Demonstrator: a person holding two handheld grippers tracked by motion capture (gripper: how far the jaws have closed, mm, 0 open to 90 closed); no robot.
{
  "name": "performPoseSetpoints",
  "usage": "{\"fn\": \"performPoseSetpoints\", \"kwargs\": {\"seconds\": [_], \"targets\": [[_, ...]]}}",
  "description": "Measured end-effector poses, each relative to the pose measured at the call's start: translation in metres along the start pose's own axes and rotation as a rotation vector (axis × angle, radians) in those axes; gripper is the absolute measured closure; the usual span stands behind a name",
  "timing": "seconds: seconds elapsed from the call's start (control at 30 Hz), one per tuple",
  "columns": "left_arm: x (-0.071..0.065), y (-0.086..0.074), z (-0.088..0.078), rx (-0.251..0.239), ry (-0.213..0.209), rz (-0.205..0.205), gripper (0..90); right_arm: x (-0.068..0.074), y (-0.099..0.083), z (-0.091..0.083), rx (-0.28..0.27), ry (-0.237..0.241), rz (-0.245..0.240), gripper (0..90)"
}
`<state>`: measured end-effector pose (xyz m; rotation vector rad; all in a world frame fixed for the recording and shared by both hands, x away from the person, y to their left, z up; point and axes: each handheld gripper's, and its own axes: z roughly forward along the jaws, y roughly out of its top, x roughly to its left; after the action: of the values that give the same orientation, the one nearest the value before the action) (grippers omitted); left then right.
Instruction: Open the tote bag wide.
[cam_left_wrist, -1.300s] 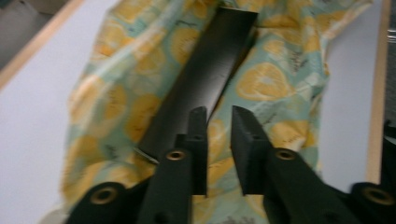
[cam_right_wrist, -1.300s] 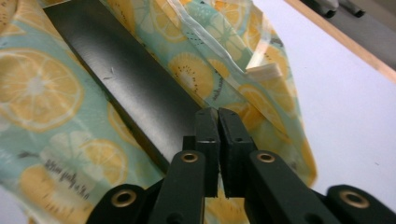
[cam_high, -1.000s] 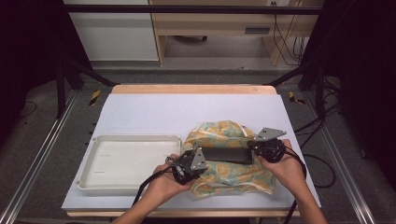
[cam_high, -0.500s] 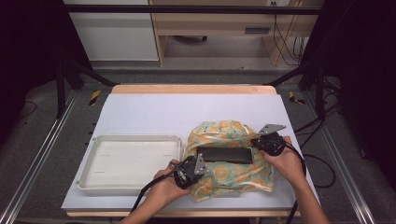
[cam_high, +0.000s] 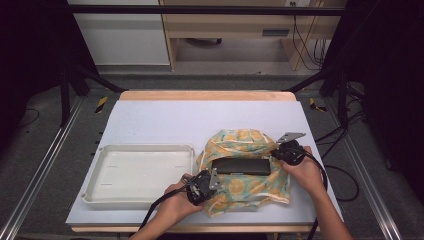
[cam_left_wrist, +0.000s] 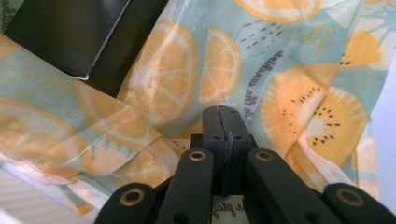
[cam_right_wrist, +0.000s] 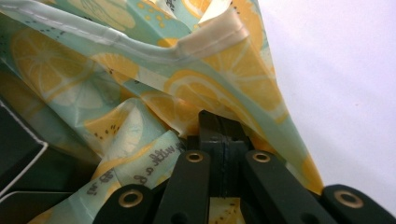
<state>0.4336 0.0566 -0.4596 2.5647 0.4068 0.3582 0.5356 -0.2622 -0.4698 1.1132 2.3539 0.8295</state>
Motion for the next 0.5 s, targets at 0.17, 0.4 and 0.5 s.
{"fn": "performPoseSetpoints", "kwargs": {"seconds": [0.17,0.4,0.5], "targets": [[0.002,0.009,-0.021,-0.092,0.023,-0.007,90.0,0.009,0.008,-0.030,-0.085,-0.010,0.011,90.0],[0.013,0.029,-0.039,-0.215,0.091,-0.029,88.7,0.040,0.006,-0.081,-0.178,-0.049,-0.011,90.0],[0.017,0.031,-0.029,-0.186,0.089,-0.025,88.2,0.054,-0.005,-0.086,-0.155,-0.046,-0.022,90.0]]}}
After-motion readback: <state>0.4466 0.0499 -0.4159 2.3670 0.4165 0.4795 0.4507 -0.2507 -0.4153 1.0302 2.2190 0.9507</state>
